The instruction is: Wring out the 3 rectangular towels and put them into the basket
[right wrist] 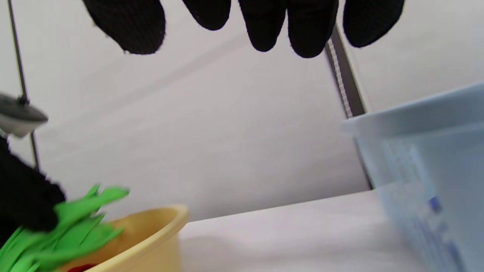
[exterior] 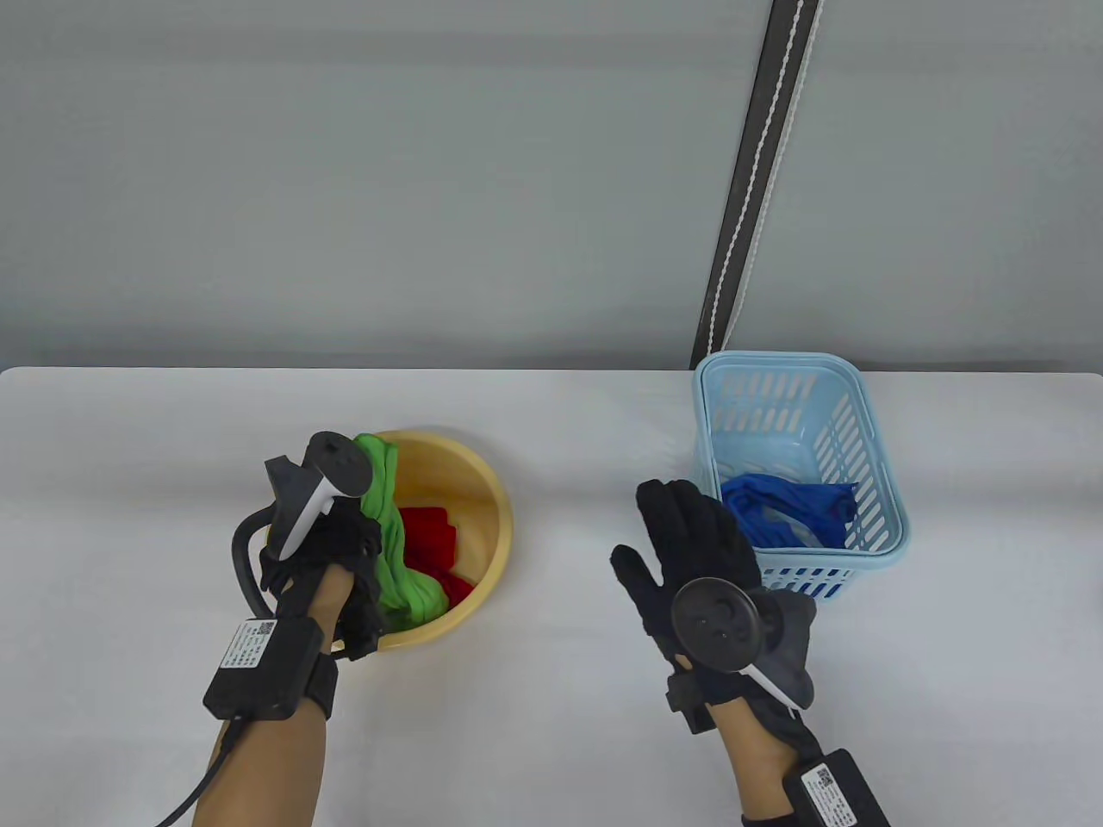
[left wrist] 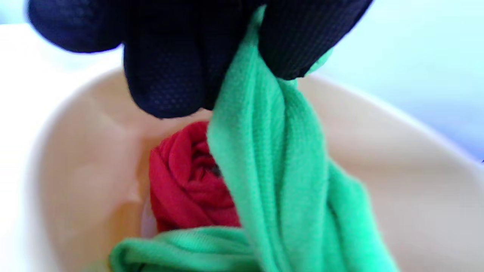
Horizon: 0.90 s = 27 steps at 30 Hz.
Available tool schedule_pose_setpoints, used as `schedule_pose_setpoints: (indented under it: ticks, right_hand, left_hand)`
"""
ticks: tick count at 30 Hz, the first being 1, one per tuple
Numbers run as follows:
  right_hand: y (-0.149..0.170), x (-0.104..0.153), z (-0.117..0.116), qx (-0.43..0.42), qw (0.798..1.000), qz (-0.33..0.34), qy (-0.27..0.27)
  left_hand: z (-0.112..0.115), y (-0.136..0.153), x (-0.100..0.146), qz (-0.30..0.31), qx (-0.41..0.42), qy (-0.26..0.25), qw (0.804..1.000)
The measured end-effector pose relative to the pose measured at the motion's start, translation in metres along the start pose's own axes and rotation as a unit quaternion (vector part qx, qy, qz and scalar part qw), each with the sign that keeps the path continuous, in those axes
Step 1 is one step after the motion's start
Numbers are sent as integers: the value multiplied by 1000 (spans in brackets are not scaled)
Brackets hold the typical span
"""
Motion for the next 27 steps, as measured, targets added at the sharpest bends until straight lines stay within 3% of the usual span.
schedule_pose_setpoints:
  ticks: [6,11,18,23,27]
  right_hand:
    - [-11,4,-33,-38,999,24,-31]
    - [-12,7,-36,-64,997,31,-32]
    - [-17,9,-36,-102,993,42,-47]
    - [-21,8,-34,-158,985,46,-55]
    - [-23,9,-40,-248,963,41,-99]
  left_hand:
    - [-42,2,39,70,88,-79,990]
    - [-71,-2,71,133,151,-157,967]
    - [-95,-16,114,180,226,-220,932]
    - [-101,-34,139,222,293,-224,903]
    - [-89,-56,152,264,346,-188,880]
Point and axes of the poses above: the tracker on the back of each hand, its own y axis roughly to the little-finger side, its own x axis roughly from the fingertips to the wrist, z = x × y, the point moved 5 cm from there along -x, roughly from the wrist to the fingertips, and after that the axes turned 1 degree about x, right-handed, at the moved point
